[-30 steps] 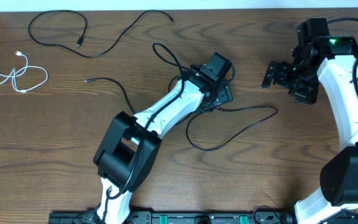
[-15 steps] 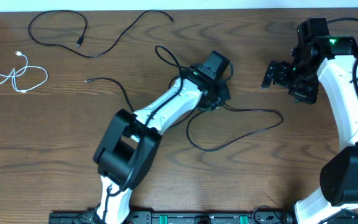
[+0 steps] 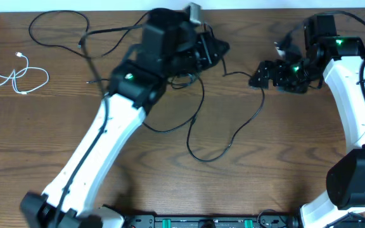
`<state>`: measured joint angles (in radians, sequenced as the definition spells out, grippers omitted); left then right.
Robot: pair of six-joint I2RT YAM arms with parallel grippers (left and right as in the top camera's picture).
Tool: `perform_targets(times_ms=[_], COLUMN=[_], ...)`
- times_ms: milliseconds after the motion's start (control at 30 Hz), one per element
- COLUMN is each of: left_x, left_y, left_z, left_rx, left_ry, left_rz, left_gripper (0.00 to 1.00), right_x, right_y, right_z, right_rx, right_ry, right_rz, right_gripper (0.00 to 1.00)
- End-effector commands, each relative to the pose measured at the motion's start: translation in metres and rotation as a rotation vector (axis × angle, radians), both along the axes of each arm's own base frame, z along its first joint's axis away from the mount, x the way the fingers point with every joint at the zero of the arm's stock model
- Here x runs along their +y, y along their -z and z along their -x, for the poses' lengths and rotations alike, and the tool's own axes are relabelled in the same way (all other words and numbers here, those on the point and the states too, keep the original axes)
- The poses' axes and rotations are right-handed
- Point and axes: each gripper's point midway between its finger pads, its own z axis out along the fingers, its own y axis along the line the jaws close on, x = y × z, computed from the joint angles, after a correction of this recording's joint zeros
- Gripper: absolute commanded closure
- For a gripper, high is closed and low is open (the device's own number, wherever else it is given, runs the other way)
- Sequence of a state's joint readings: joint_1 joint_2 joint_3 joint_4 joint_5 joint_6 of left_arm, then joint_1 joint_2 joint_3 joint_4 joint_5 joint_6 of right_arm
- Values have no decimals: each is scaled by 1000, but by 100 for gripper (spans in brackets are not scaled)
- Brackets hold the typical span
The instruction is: Untangle cables
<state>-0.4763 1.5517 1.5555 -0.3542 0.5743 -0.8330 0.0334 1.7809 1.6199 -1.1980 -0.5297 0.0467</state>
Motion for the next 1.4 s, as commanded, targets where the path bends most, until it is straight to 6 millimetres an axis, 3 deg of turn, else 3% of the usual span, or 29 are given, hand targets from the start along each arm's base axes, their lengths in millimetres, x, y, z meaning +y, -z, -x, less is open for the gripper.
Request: perform_targets(times_ms=[0, 167, 400, 533, 633, 833, 1167, 1233, 1267, 1300, 1367], left_x=[5, 13, 13, 13, 7, 2, 2, 2, 1, 1, 1], left_y=[-16, -33, -66, -74, -83, -111, -116, -117, -118, -118, -118], left_z=[6, 11, 11, 15, 22, 27, 29, 31, 32, 32, 32], left_rx=[49, 150, 78, 138, 209, 142, 184, 205, 209, 207, 207], left_ry=[-22, -89, -89, -95, -61, 6, 5, 10, 15, 16, 16], left_rz=[68, 170, 259, 319, 392, 467, 507, 517, 520, 521, 521], left_gripper=[93, 93, 92, 92, 92, 93, 92, 93, 92, 92, 92], right_x=[52, 71, 73, 77, 85, 102, 111, 109, 108, 107, 108], right_y=[-50, -99, -139, -159, -166, -170, -174, -171, -170, -170, -172], right_z=[13, 27, 40, 52, 63, 70, 63, 54, 50, 48, 46], right_rx=[-235, -455, -617, -688, -733, -781, -810, -797, -787, -781, -771], right_ry=[-337, -501, -555, -588, -642, -718, -718, -680, -659, -643, -623], right_rz=[-327, -509, -516, -508, -505, -505, -489, -450, -435, -430, -439], right_gripper=[4, 1, 1, 1, 1, 1, 1, 11, 23, 45, 68])
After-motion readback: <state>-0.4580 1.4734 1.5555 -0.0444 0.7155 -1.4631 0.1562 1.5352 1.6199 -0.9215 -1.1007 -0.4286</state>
